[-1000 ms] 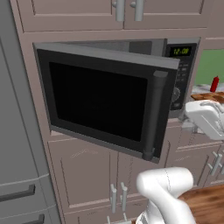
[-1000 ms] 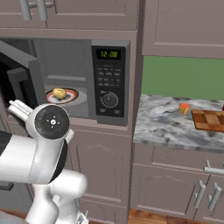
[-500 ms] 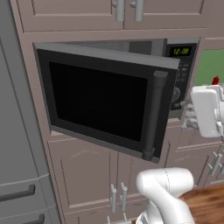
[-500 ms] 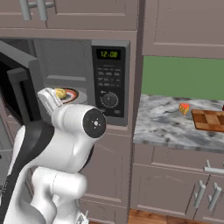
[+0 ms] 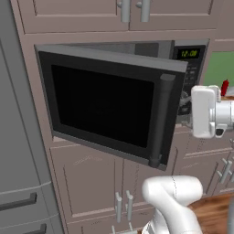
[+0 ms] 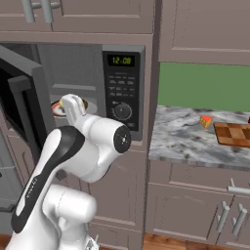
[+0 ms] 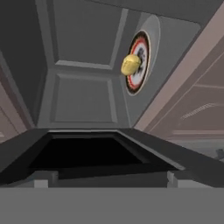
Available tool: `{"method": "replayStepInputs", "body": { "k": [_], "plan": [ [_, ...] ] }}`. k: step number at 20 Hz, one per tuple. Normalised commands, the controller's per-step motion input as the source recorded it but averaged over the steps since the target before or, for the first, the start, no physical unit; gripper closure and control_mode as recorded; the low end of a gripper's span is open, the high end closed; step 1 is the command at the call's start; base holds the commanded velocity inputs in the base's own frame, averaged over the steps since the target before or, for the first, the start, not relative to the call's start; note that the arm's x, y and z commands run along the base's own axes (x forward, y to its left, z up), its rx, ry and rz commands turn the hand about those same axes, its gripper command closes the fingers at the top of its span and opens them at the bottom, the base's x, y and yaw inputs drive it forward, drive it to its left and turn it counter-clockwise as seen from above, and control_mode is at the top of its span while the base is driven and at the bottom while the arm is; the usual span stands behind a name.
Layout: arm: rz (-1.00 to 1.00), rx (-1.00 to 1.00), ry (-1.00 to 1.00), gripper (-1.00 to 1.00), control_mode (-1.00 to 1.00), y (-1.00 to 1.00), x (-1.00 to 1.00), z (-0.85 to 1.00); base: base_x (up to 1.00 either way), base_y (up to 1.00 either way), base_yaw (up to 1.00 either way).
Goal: Retrieve the reheated potato from the microwave, then place the potato, cheese, and condiment on the cutting board.
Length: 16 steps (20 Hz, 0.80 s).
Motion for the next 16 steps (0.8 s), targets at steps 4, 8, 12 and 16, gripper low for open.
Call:
{"method": "replayStepInputs", "body": {
  "k": [4, 8, 12, 16],
  "plan": [
    [0.0, 0.0, 0.0, -1.0, -1.0, 0.09, 0.52, -0.07, 0.0, 0.0, 0.0],
    [0.05, 0.0, 0.06, -1.0, -1.0, 0.04, 0.35, -0.11, 0.0, 0.0, 0.0],
    [0.18, 0.03, 0.06, -1.0, -1.0, 0.24, 0.04, -0.12, 0.0, 0.0, 0.0],
    [0.2, 0.03, 0.03, -1.0, -1.0, 0.29, 0.0, -0.01, 0.0, 0.0, 0.0]
  ]
}}
